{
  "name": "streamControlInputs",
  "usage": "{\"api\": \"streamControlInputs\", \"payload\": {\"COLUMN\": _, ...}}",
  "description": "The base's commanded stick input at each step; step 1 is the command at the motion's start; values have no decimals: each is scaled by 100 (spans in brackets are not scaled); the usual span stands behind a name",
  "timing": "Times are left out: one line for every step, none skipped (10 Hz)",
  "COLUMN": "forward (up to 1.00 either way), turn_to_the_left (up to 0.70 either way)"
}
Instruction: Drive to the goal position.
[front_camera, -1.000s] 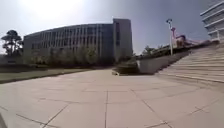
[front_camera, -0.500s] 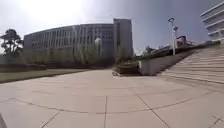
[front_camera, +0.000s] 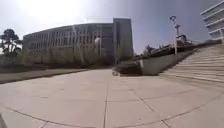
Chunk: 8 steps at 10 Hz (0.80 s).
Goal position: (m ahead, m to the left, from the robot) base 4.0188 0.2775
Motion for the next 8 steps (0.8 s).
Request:
{"api": "streamControlInputs", "payload": {"forward": 70, "turn_to_the_left": 0}}
{"api": "streamControlInputs", "payload": {"forward": 70, "turn_to_the_left": 0}}
{"api": "streamControlInputs", "payload": {"forward": 70, "turn_to_the_left": 7}}
{"api": "streamControlInputs", "payload": {"forward": 70, "turn_to_the_left": 15}}
{"api": "streamControlInputs", "payload": {"forward": 70, "turn_to_the_left": 35}}
{"api": "streamControlInputs", "payload": {"forward": 70, "turn_to_the_left": 15}}
{"api": "streamControlInputs", "payload": {"forward": 70, "turn_to_the_left": 0}}
{"api": "streamControlInputs", "payload": {"forward": 70, "turn_to_the_left": 0}}
